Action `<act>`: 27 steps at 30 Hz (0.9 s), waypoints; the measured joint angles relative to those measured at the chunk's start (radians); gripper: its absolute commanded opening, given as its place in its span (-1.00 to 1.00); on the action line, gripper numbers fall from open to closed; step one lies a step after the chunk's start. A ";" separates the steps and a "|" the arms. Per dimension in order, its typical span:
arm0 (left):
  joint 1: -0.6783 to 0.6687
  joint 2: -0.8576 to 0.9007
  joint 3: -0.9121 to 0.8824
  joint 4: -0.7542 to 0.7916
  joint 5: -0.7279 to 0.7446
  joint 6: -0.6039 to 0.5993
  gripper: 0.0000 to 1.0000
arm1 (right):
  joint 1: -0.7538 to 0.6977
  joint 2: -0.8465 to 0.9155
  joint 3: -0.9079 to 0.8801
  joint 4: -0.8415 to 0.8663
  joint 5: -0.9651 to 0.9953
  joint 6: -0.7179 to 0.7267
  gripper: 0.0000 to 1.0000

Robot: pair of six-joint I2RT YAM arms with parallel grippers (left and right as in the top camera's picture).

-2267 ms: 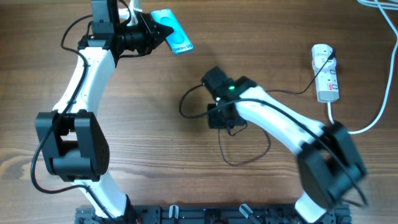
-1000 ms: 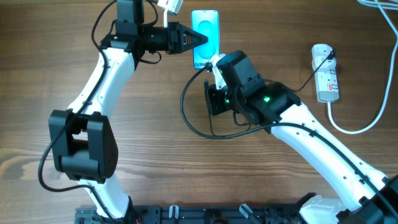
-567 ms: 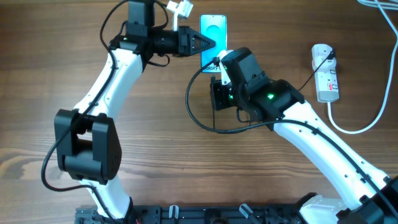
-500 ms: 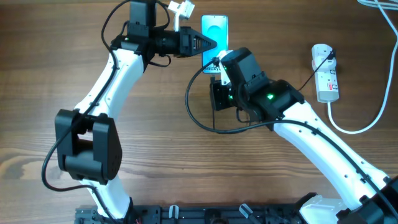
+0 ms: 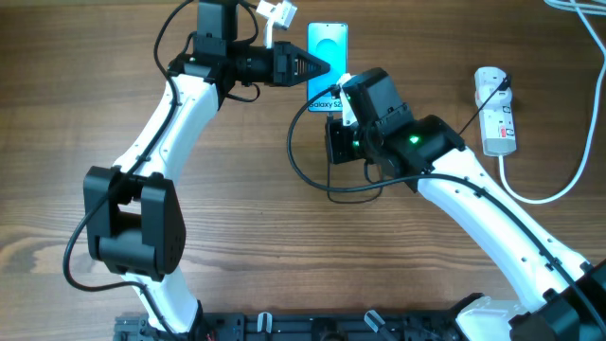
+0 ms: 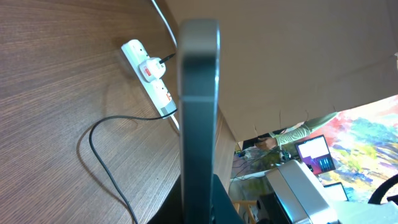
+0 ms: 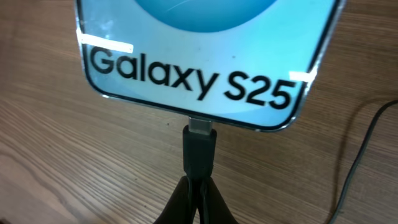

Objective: Plug charger to phone and switch on socket

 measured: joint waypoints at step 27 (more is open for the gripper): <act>0.000 0.000 0.000 0.004 0.000 0.000 -0.92 | 0.000 0.012 0.000 0.008 -0.049 0.000 -0.91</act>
